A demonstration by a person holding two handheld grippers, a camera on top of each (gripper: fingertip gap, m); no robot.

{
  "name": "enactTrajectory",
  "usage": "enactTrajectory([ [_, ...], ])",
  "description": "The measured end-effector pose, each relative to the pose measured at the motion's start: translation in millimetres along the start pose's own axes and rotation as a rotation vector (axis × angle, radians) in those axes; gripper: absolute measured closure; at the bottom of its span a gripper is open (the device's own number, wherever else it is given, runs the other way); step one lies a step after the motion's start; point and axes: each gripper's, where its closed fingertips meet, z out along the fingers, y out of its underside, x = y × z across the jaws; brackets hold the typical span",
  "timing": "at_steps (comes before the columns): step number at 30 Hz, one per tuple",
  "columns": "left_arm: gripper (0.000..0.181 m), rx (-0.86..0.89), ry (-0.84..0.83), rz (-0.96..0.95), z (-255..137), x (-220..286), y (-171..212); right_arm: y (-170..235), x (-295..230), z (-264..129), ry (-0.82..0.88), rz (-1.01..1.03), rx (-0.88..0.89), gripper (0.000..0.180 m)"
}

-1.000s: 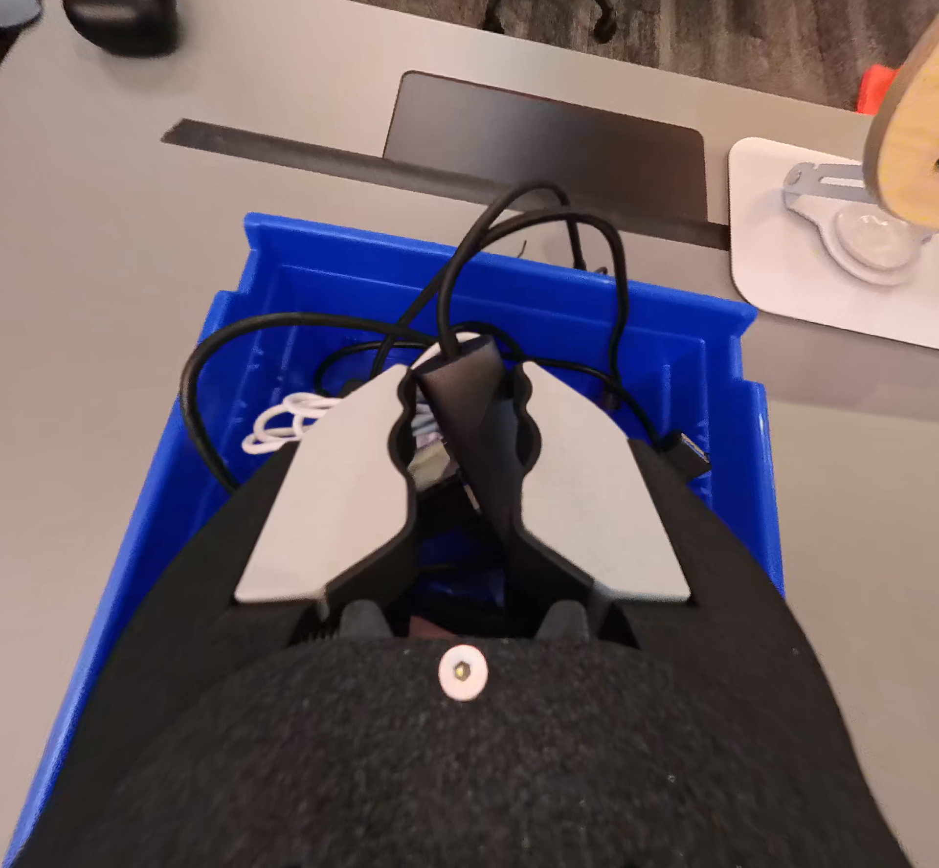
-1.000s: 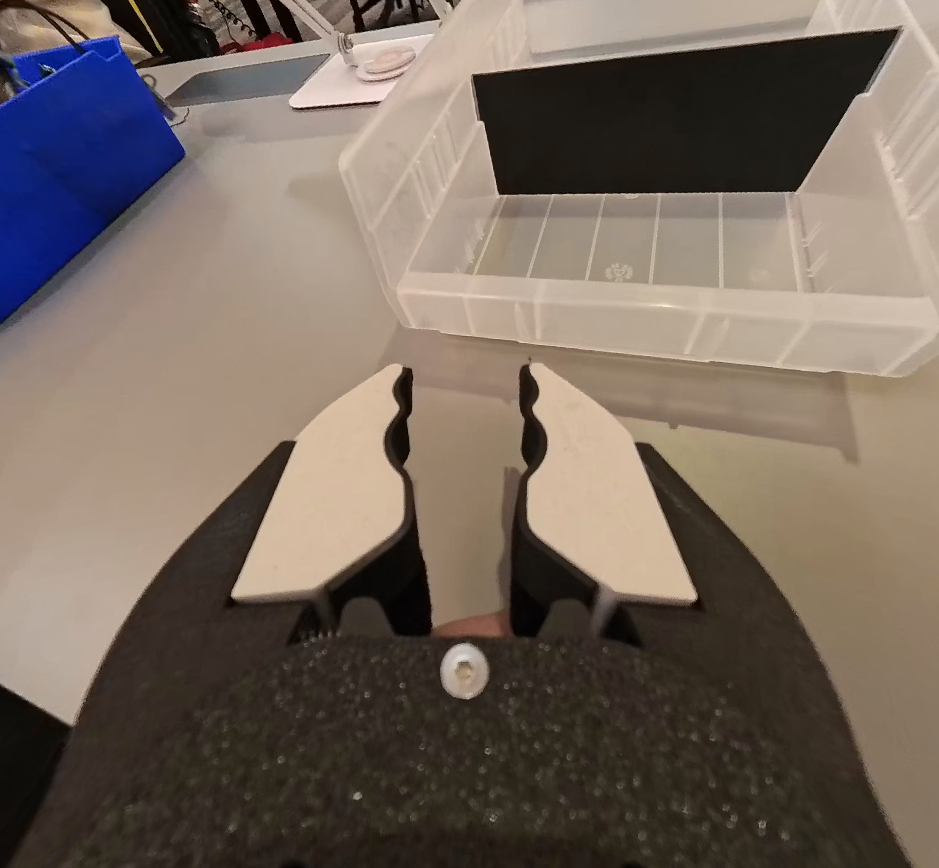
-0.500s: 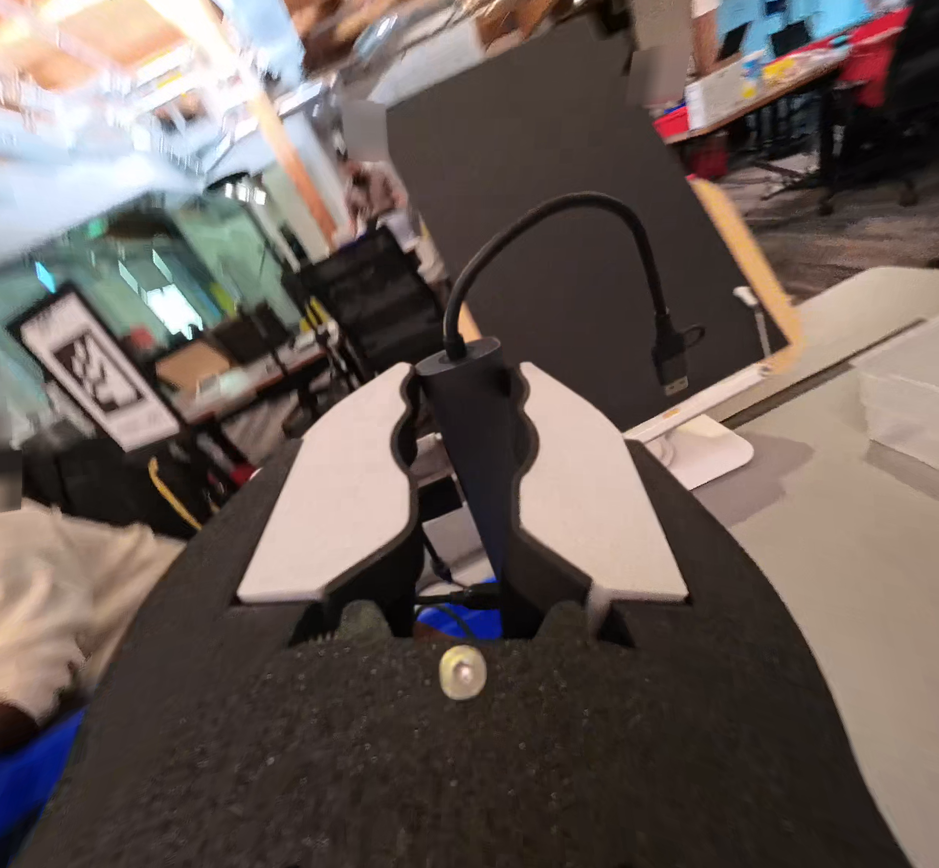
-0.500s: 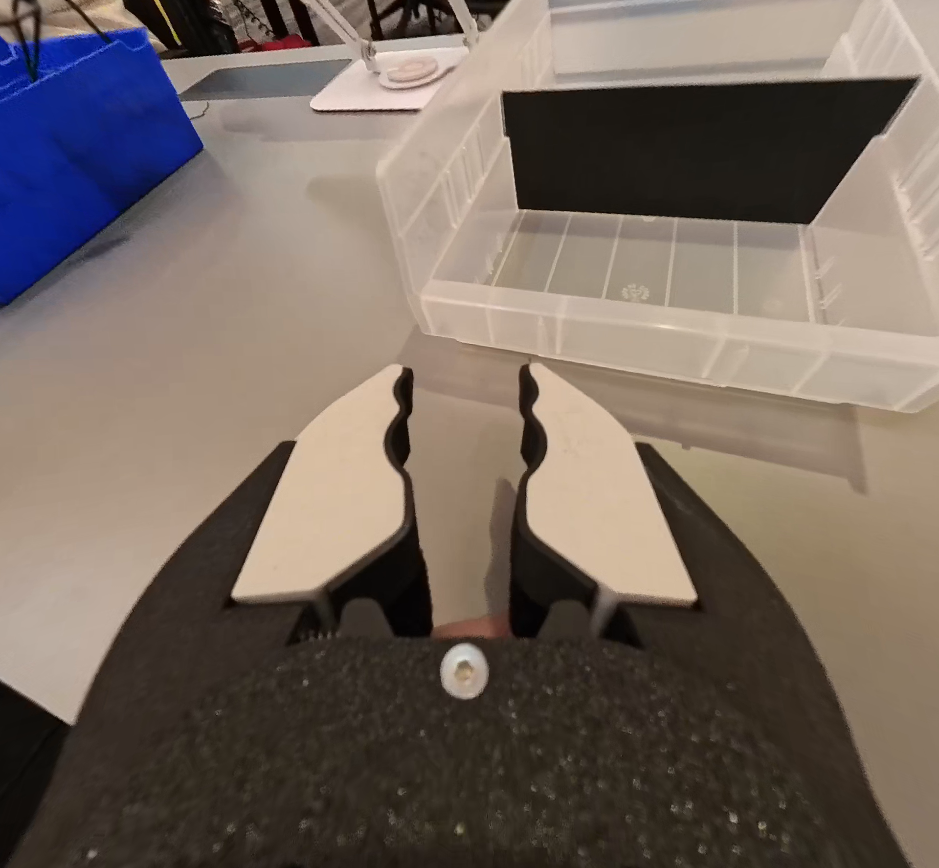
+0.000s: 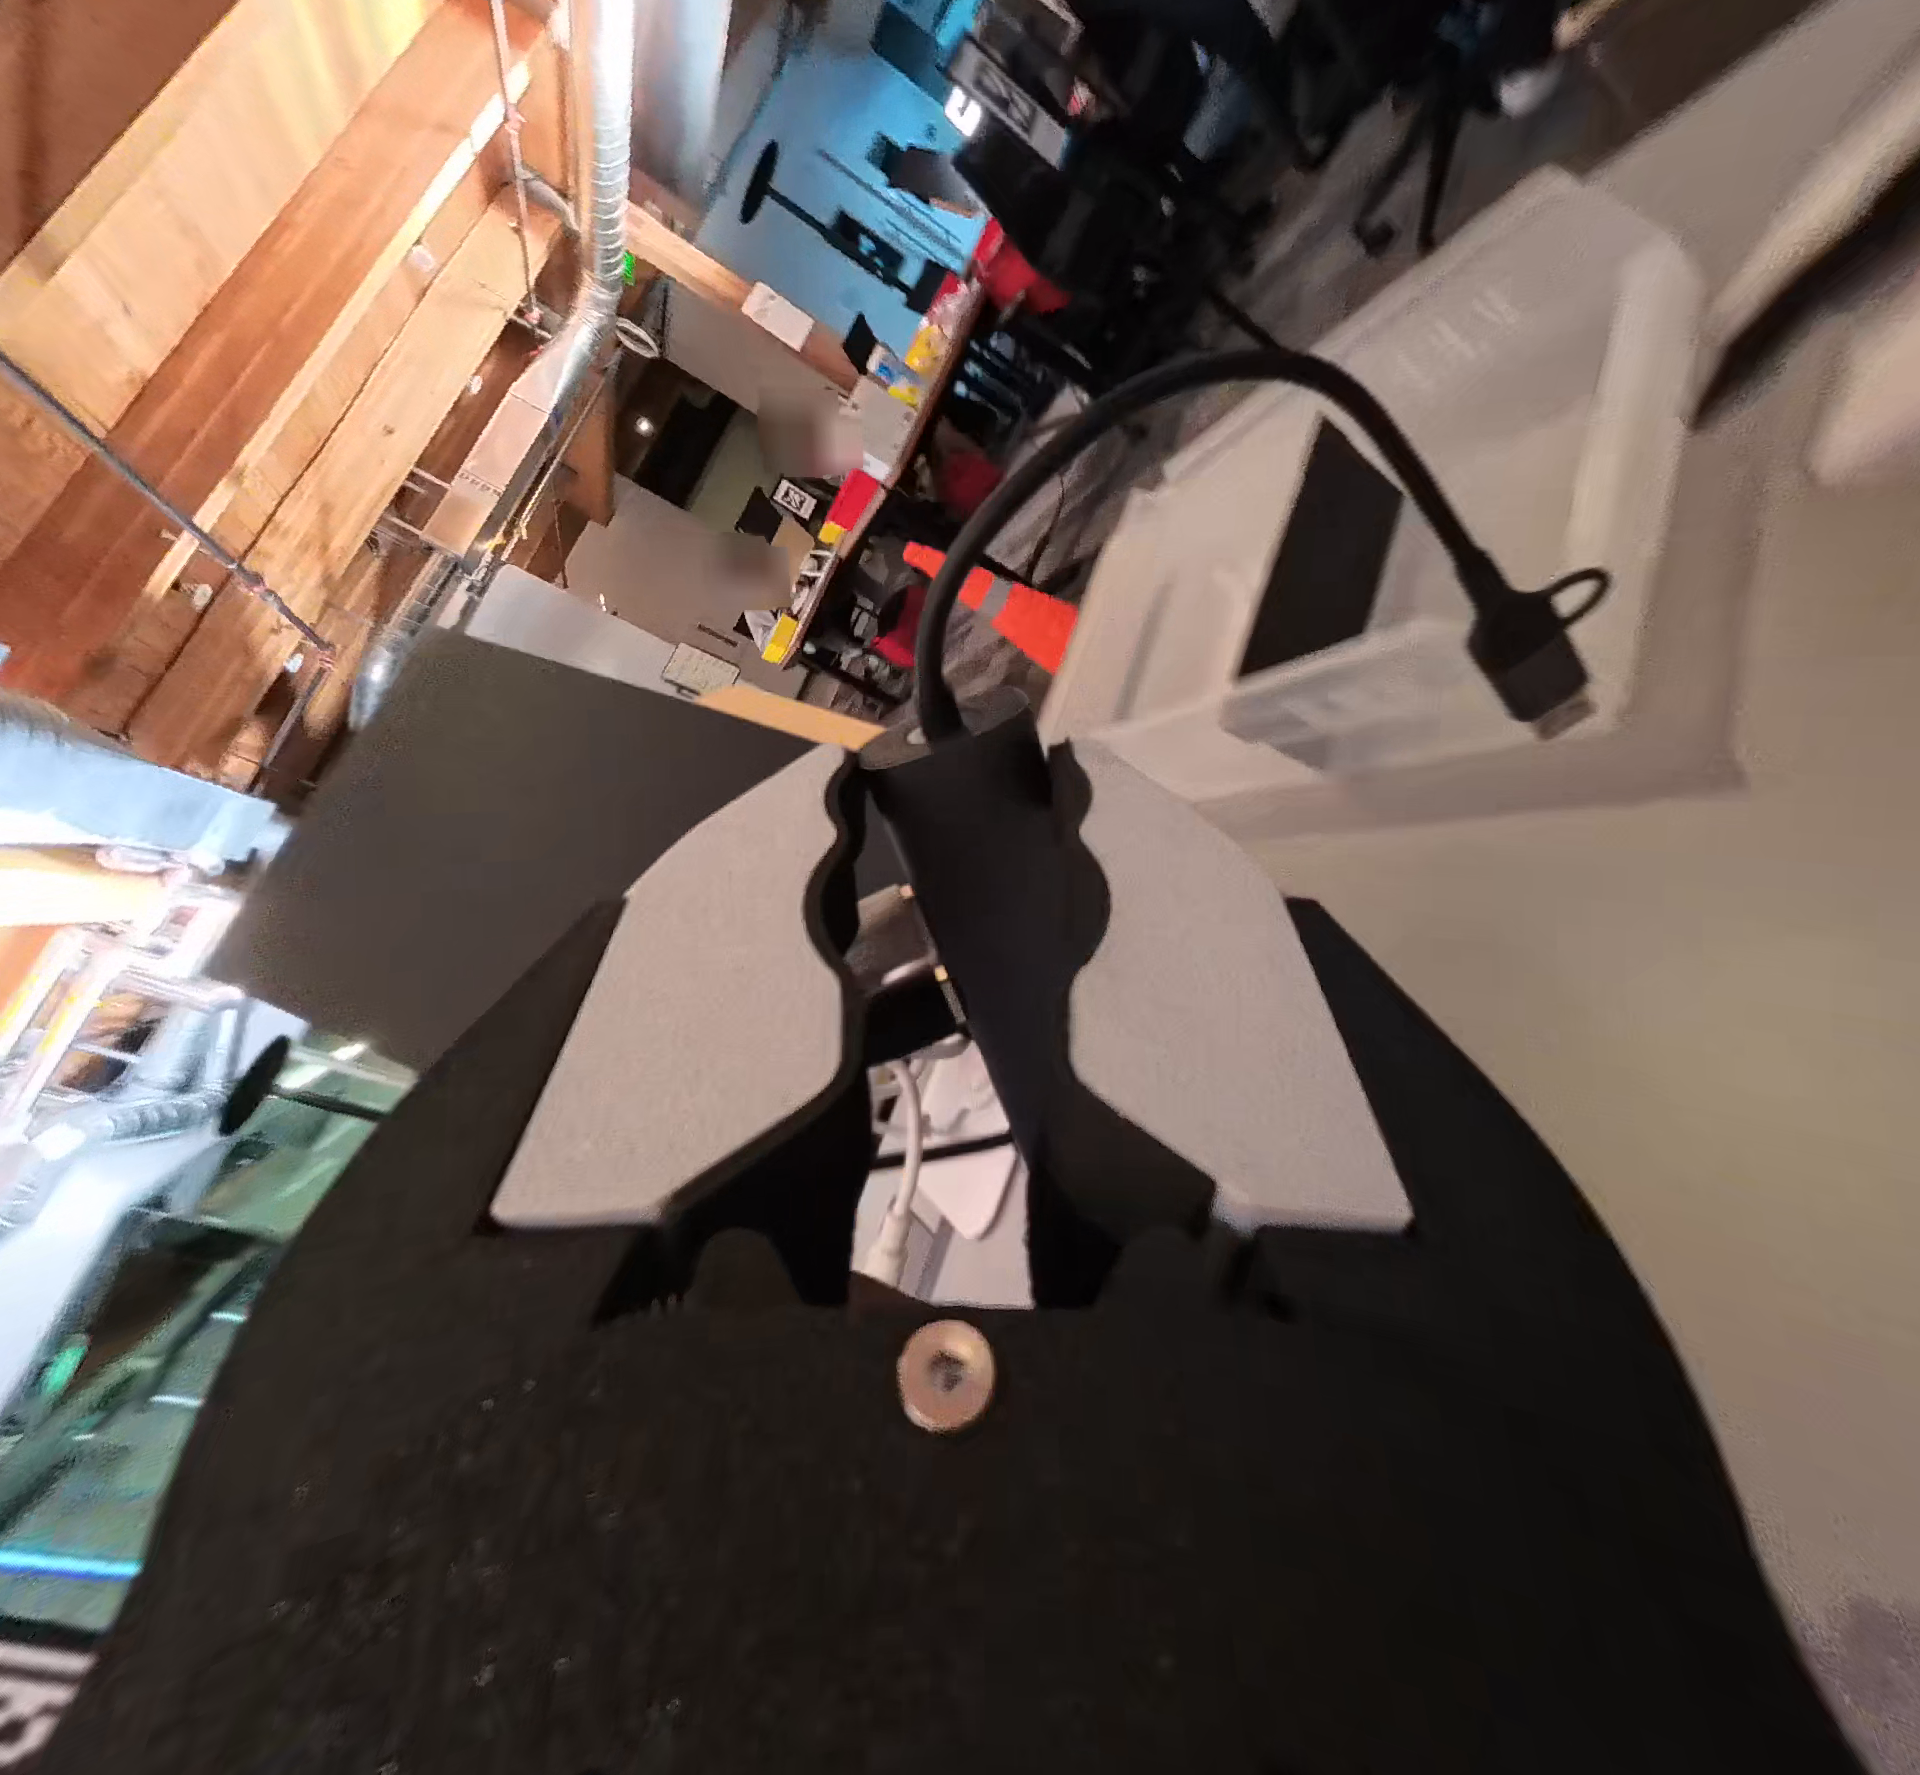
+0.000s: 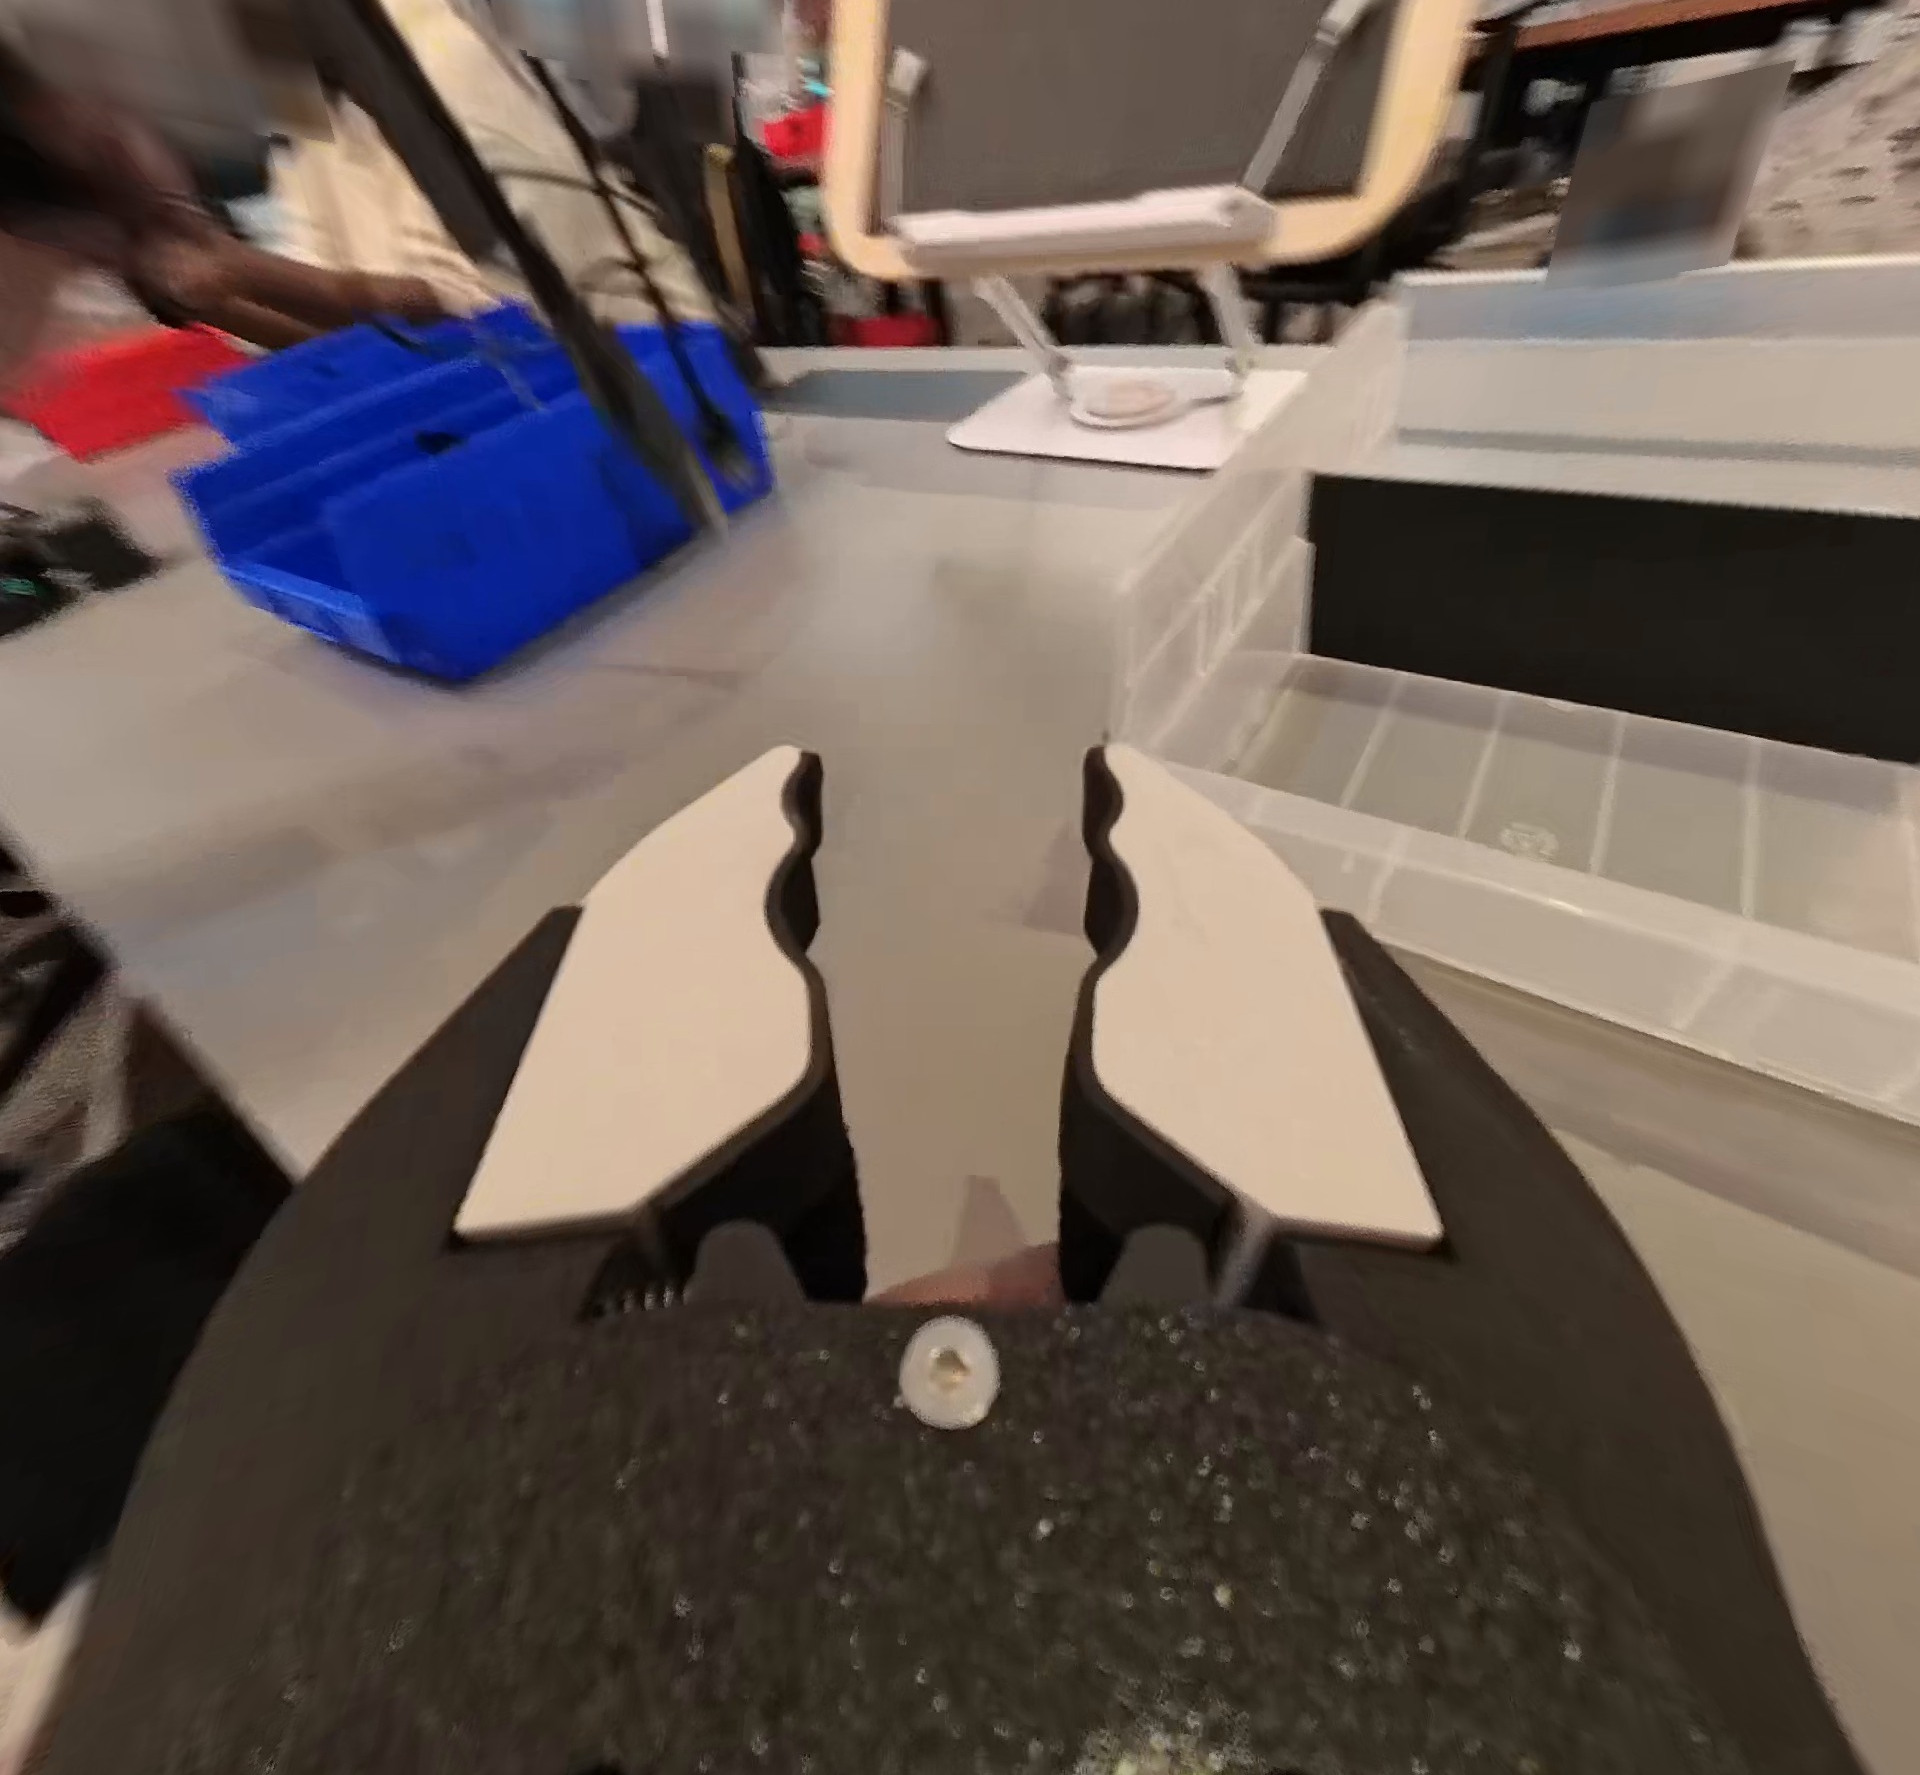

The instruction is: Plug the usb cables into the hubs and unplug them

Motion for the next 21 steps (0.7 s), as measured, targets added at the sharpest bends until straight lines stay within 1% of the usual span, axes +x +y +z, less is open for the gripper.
enactTrajectory([
  [3, 0.147, -0.050, 0.023, 0.130, -0.9, 66.4, 18.7, -30.5, -38.1, -6.4, -0.194, -0.036, 0.045, 0.132],
  [6, 0.147, -0.090, 0.048, 0.265, -1.0, 112.4, 30.6, -40.3, -74.3, 2.7, -0.297, -0.145, -0.039, 0.132],
  [9, 0.146, -0.100, 0.046, 0.258, -2.4, 129.9, 31.3, -25.4, -94.0, 27.1, -0.342, -0.213, -0.179, 0.132],
  [12, 0.146, -0.117, 0.023, 0.341, -3.1, 134.0, 30.5, -4.4, -103.3, 53.2, -0.375, -0.210, -0.303, 0.134],
  [14, 0.147, -0.136, 0.004, 0.377, -3.9, 131.0, 31.5, 8.0, -110.0, 63.9, -0.393, -0.211, -0.370, 0.137],
  [17, 0.147, -0.123, 0.004, 0.396, -8.3, 135.7, 25.1, 7.5, -114.6, 74.7, -0.369, -0.211, -0.353, 0.155],
  [19, 0.146, -0.147, 0.005, 0.377, -9.0, 137.9, 28.0, 9.6, -115.4, 77.5, -0.352, -0.251, -0.342, 0.161],
  [21, 0.144, -0.155, -0.004, 0.372, -11.8, 139.9, 29.1, 13.6, -114.5, 79.3, -0.327, -0.285, -0.332, 0.162],
])
